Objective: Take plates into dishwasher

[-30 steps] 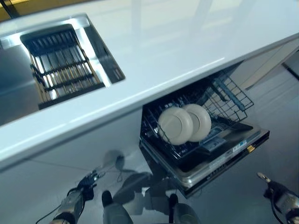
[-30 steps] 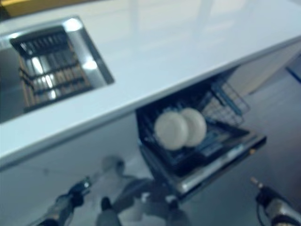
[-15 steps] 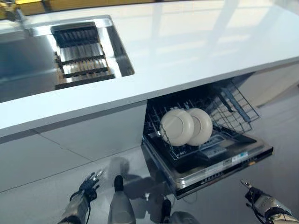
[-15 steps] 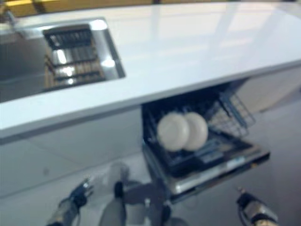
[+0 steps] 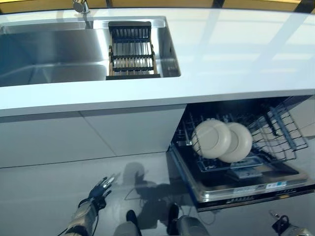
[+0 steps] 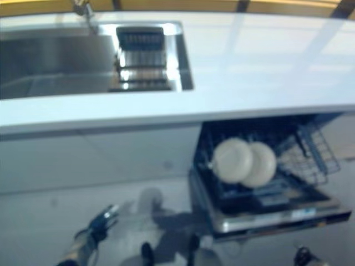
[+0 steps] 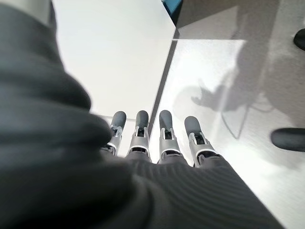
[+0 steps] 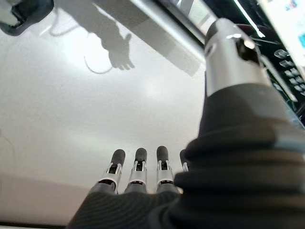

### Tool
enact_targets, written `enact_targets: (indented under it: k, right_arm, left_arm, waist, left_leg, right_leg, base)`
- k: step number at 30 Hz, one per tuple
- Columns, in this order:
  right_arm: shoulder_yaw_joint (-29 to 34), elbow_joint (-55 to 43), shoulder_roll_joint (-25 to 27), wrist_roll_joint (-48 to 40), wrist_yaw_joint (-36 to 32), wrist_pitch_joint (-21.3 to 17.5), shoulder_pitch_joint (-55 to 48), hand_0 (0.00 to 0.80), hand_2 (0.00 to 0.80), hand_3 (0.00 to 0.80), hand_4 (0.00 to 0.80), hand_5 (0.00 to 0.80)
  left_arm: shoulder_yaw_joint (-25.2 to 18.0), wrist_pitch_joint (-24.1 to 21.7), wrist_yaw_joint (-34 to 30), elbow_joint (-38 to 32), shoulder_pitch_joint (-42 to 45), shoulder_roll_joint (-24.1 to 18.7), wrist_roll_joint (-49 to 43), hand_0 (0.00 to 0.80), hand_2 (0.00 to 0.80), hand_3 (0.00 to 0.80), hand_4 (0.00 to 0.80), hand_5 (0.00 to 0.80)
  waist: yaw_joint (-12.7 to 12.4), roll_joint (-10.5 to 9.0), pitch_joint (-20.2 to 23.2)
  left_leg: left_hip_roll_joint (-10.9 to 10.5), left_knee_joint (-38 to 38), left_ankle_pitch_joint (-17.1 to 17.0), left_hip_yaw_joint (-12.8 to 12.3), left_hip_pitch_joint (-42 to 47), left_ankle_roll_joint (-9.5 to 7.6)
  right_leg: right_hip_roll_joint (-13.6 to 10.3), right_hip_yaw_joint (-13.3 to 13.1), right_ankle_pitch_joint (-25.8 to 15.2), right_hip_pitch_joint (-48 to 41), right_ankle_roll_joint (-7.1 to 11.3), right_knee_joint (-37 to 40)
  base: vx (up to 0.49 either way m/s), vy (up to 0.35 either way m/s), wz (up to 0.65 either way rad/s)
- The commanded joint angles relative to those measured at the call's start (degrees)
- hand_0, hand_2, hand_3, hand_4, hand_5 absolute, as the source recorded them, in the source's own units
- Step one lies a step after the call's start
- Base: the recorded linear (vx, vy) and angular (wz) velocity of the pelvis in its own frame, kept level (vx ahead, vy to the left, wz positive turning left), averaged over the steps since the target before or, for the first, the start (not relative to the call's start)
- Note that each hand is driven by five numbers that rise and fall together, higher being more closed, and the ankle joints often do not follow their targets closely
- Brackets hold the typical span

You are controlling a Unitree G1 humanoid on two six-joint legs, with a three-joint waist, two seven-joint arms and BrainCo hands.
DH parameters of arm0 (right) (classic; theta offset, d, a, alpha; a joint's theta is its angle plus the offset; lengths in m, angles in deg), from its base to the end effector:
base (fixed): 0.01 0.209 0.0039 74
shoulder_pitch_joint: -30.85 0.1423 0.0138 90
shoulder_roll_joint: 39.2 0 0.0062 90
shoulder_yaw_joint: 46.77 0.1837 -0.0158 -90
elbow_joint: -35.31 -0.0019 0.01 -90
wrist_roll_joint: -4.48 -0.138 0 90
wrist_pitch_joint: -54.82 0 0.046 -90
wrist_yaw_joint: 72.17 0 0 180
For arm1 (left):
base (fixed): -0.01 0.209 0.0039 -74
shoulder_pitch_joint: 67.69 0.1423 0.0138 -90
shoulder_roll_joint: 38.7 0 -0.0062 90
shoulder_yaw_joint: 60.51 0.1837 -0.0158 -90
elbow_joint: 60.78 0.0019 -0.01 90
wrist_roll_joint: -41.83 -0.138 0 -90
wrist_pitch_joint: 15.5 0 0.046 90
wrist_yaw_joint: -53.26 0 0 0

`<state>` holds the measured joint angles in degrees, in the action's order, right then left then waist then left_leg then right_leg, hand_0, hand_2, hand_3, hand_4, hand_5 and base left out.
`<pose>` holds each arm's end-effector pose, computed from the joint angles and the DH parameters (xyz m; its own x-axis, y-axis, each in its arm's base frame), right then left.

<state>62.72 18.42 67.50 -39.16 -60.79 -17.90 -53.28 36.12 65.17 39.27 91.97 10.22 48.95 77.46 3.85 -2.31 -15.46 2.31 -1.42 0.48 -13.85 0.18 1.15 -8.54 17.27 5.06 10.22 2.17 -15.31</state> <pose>0.0896 -0.3483 -0.0559 0.0630 -0.4750 -0.8777 0.8831 0.4363 -0.1728 0.1740 0.2437 -0.0683 0.8000 0.0134 -0.5999 -0.1745 0.9617 -0.2112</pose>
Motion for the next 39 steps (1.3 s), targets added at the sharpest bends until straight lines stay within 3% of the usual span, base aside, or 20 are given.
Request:
enact_targets:
  k: [1, 4, 5, 7, 8, 11, 16, 21, 24, 26, 27, 31, 38, 39]
  right_arm:
    - [-1.9, 0.6, 1.4, -1.5, 0.7, -1.3, 0.2, 0.000, 0.000, 0.000, 0.000, 0.000]
    - [-1.9, 0.6, 0.2, -1.2, -1.2, -1.4, -0.7, 0.000, 0.000, 0.000, 0.000, 0.000]
    - [-1.9, 0.8, -0.3, -1.7, -1.3, -1.4, -1.3, 0.000, 0.000, 0.000, 0.000, 0.000]
    - [-1.9, 1.5, -0.9, -3.0, -1.5, -1.4, -1.6, 0.000, 0.000, 0.000, 0.000, 0.000]
    - [-1.8, 2.0, -1.4, -4.6, -0.8, -1.4, -0.8, 0.000, 0.000, 0.000, 0.000, 0.000]
    - [-1.1, 3.8, -2.6, -5.9, 0.7, -2.4, -0.2, 0.000, 0.000, 0.000, 0.000, 0.000]
    - [-0.6, 3.5, -2.4, -6.8, 0.6, -3.1, -0.3, 0.000, 0.000, 0.000, 0.000, 0.000]
    - [-0.2, 1.3, -3.2, -9.8, -1.5, -4.1, -0.8, 0.000, 0.000, 0.000, 0.000, 0.000]
    - [0.0, -0.8, -4.0, -13.0, -2.1, -4.7, -0.8, 0.000, 0.000, 0.000, 0.000, 0.000]
    - [0.0, -4.1, -5.2, -14.0, -0.9, -4.9, -0.5, 0.000, 0.000, 0.000, 0.000, 0.000]
    - [-0.2, -4.9, -5.6, -15.3, -0.3, -4.9, 0.0, 0.000, 0.000, 0.000, 0.000, 0.000]
    - [-0.4, -5.5, -6.3, -21.3, 0.4, -5.8, 1.3, 0.000, 0.000, 0.000, 0.000, 0.000]
    - [-0.7, -9.6, -7.0, -35.8, -2.7, -8.7, 5.2, 0.000, 0.000, 0.000, 0.000, 0.000]
    - [-1.3, -11.7, -7.4, -40.7, -5.6, -10.8, 7.1, 0.000, 0.000, 0.000, 0.000, 0.000]
  left_arm:
    - [0.5, -2.3, 0.0, 0.3, 1.3, 1.1, -1.1, 0.000, 0.000, 0.000, 0.000, 0.000]
    - [0.9, -2.5, -0.1, 1.3, 2.5, 0.3, -1.2, 0.000, 0.000, 0.000, 0.000, 0.000]
    - [0.6, -2.4, -0.5, 1.8, 3.0, -0.4, -1.5, 0.000, 0.000, 0.000, 0.000, 0.000]
    - [0.4, -2.1, -0.4, 2.2, 3.0, -1.1, -2.0, 0.000, 0.000, 0.000, 0.000, 0.000]
    - [0.2, -1.8, 0.0, 2.2, 2.7, -1.6, -1.6, 0.000, 0.000, 0.000, 0.000, 0.000]
    - [0.0, -1.8, 0.3, 3.4, 2.9, -1.4, -0.9, 0.000, 0.000, 0.000, 0.000, 0.000]
    - [-0.3, -1.3, 1.0, 2.0, 3.0, 0.2, -1.6, 0.000, 0.000, 0.000, 0.000, 0.000]
    - [0.8, -0.6, 0.3, -0.9, 2.9, 0.0, -1.9, 0.000, 0.000, 0.000, 0.000, 0.000]
    - [1.0, -0.4, 0.0, -1.7, 3.9, -0.4, -1.8, 0.000, 0.000, 0.000, 0.000, 0.000]
    - [0.3, -0.3, 0.1, -2.8, 5.6, -0.6, -0.2, 0.000, 0.000, 0.000, 0.000, 0.000]
    - [0.1, -0.3, 0.2, -3.2, 5.8, -0.7, 0.1, 0.000, 0.000, 0.000, 0.000, 0.000]
    - [0.3, -0.8, 0.5, -3.0, 5.5, -0.9, 1.2, 0.000, 0.000, 0.000, 0.000, 0.000]
    - [1.6, -1.9, -0.2, -3.8, 5.3, 1.1, 2.6, 0.000, 0.000, 0.000, 0.000, 0.000]
    - [2.4, -3.0, -0.2, -4.2, 5.5, 2.5, 3.7, 0.000, 0.000, 0.000, 0.000, 0.000]
  waist:
    - [0.6, 0.44, -1.3]
    - [0.7, 0.59, -1.9]
    - [0.9, 1.37, -2.5]
    - [0.8, 2.04, -3.0]
    - [0.8, 2.89, -3.7]
    - [1.1, 2.47, -3.1]
    - [2.2, 2.74, -2.9]
    - [3.1, 2.71, -3.8]
    - [3.1, 2.72, -4.5]
    - [2.6, 3.15, -5.7]
    - [2.4, 3.44, -6.2]
    - [3.2, 4.26, -8.2]
    - [4.4, 7.65, -11.3]
    - [4.4, 8.82, -12.2]
  left_leg:
    - [-2.1, 1.9, 4.3, 3.0, 4.1, 0.22]
    - [-3.5, 2.5, 4.7, 2.7, 3.7, -0.58]
    - [-3.1, 3.4, 4.8, 3.7, 3.0, -1.32]
    - [-2.7, 4.7, 4.3, 4.3, 1.2, -2.10]
    - [-1.9, 6.1, 3.3, 4.9, -1.4, -2.44]
    - [-2.2, 7.3, 4.2, 4.7, -2.2, -1.65]
    - [-1.5, 5.7, 3.1, 3.4, -1.7, -0.85]
    - [-1.8, 5.0, 3.5, 2.1, -1.2, -1.34]
    - [-2.0, 5.5, 4.1, 0.7, -1.2, -1.61]
    - [-1.7, 7.5, 4.6, -2.3, -1.9, -2.07]
    - [-1.5, 8.8, 5.2, -2.8, -2.6, -2.11]
    - [-1.3, 14.4, 6.9, -2.7, -6.7, -2.29]
    - [-2.3, 21.7, 8.4, -2.8, -13.2, -2.44]
    - [-2.7, 24.0, 9.2, -2.5, -14.8, -2.56]
  right_leg:
    - [3.0, -1.0, -13.2, 2.0, 3.42, 10.7]
    - [2.4, -1.0, -13.5, 2.7, 4.22, 10.1]
    - [2.7, -4.6, -11.7, 3.1, 4.04, 5.8]
    - [1.7, -7.5, -10.5, 4.3, 3.54, -0.3]
    - [0.5, -10.2, -9.7, 5.1, 2.64, -2.4]
    - [-0.3, -10.7, -9.8, 1.0, 3.38, 7.5]
    - [0.6, -13.4, -11.7, -1.4, 3.85, 13.2]
    - [-0.8, -13.0, -13.8, 1.0, 5.46, 13.3]
    - [-2.1, -11.1, -14.5, 1.9, 6.14, 12.8]
    - [-3.7, -6.9, -13.9, 3.2, 6.16, 9.6]
    - [-3.7, -6.5, -13.3, 3.7, 6.12, 8.8]
    - [-3.5, -8.4, -12.6, 7.7, 5.06, 5.1]
    - [-3.3, -10.4, -10.2, 13.3, 3.41, -0.3]
    - [-3.3, -10.9, -8.7, 14.6, 2.61, -2.7]
  base:
    - [-0.181, 0.049, 0.03]
    - [-0.142, 0.031, 0.05]
    - [-0.131, -0.030, -0.09]
    - [-0.195, -0.049, 0.04]
    - [-0.243, -0.101, 0.13]
    - [-0.065, -0.145, 0.23]
    - [-0.046, -0.034, -0.05]
    - [-0.085, -0.022, -0.04]
    - [-0.057, 0.011, -0.17]
    - [-0.095, 0.060, -0.46]
    - [-0.113, 0.030, -0.69]
    - [-0.100, -0.035, -0.35]
    - [-0.094, 0.039, -0.02]
    - [-0.063, 0.108, 0.04]
